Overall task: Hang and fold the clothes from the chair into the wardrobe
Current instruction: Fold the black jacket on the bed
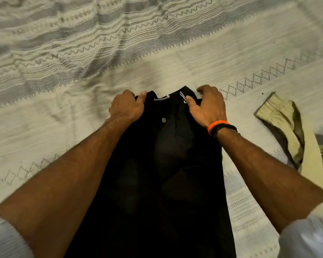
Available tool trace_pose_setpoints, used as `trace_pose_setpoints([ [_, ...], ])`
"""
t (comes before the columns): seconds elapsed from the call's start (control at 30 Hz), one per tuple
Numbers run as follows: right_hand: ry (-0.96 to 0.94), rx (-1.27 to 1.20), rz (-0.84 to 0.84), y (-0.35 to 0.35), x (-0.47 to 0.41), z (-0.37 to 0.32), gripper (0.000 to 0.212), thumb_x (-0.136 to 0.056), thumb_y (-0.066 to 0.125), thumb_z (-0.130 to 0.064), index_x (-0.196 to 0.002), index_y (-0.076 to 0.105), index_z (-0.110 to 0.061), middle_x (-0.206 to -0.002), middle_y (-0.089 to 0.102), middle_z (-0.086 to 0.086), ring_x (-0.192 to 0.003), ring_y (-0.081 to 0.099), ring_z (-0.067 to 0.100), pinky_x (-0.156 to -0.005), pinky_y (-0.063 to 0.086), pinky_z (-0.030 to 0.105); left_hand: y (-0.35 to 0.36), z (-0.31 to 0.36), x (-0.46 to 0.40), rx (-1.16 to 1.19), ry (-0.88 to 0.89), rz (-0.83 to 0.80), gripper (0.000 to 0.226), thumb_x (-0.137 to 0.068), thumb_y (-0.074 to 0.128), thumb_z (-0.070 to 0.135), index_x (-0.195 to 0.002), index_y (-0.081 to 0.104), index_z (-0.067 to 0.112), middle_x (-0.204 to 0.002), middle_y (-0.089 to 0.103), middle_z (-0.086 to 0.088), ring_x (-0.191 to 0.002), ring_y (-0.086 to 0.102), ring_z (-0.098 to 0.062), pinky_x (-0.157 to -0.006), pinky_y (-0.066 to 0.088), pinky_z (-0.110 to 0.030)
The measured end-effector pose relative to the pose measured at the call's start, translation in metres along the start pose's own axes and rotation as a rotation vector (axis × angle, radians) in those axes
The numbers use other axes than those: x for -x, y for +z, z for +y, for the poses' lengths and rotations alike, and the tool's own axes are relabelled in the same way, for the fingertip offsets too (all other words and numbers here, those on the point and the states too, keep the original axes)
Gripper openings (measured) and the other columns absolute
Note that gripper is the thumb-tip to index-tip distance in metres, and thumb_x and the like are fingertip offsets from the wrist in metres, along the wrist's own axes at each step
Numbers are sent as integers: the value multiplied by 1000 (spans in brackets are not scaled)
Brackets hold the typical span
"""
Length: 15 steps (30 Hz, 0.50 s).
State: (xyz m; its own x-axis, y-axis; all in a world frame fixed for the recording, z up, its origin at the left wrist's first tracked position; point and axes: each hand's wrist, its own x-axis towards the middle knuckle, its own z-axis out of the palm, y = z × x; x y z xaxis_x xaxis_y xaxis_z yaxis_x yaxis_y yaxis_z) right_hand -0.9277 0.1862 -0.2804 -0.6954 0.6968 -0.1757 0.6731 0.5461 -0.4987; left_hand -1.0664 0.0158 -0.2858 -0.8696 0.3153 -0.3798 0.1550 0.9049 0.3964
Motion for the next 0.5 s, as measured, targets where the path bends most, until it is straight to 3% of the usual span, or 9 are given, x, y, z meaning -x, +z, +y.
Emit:
trace_pose_setpoints([
  [0.07,93,9,-87,4,-18,-2,62,-89,61,-55,-129,54,-7,-131,55,15,-124,49,33,-101,39,37,4,5,-16,10,-42,-69,67,-92,45,66,-117,63,6,-116,65,-11,-109,60,-30,-79,42,-32],
  [0.13,216,-23,-180,12,-35,-1,63,-84,63,-62,-116,61,-8,-124,61,14,-119,54,31,-91,42,32,7,7,-30,35,-80,-91,67,-83,60,67,-112,64,6,-107,65,-6,-104,62,-26,-73,41,-29],
  [0.27,355,-84,-227,23,-50,0,48,-75,74,-49,-100,70,-8,-103,67,11,-102,61,29,-76,43,27,13,4,-38,125,-217,-53,69,-70,77,62,-99,60,1,-100,65,-5,-95,63,-21,-69,47,-30],
  [0.37,374,-300,-165,21,-45,0,18,-78,74,-28,-72,70,-12,-74,59,3,-77,55,18,-71,42,26,7,2,-37,359,-359,-137,63,-68,89,37,-107,51,3,-105,60,-5,-99,60,-21,-78,54,-31],
  [0.43,334,-505,-94,18,-37,2,27,-77,74,-24,-55,59,-17,-59,53,-4,-64,51,11,-66,40,25,0,0,-37,575,-391,-153,57,-66,90,17,-113,60,3,-101,65,-5,-94,66,-23,-71,57,-31],
  [0.5,222,-662,-54,11,-25,0,33,-80,72,-13,-52,56,-22,-55,53,-12,-57,52,5,-61,41,21,-12,2,-25,837,-321,-136,43,-72,76,-7,-111,66,10,-91,68,-3,-81,67,-17,-57,54,-24],
])
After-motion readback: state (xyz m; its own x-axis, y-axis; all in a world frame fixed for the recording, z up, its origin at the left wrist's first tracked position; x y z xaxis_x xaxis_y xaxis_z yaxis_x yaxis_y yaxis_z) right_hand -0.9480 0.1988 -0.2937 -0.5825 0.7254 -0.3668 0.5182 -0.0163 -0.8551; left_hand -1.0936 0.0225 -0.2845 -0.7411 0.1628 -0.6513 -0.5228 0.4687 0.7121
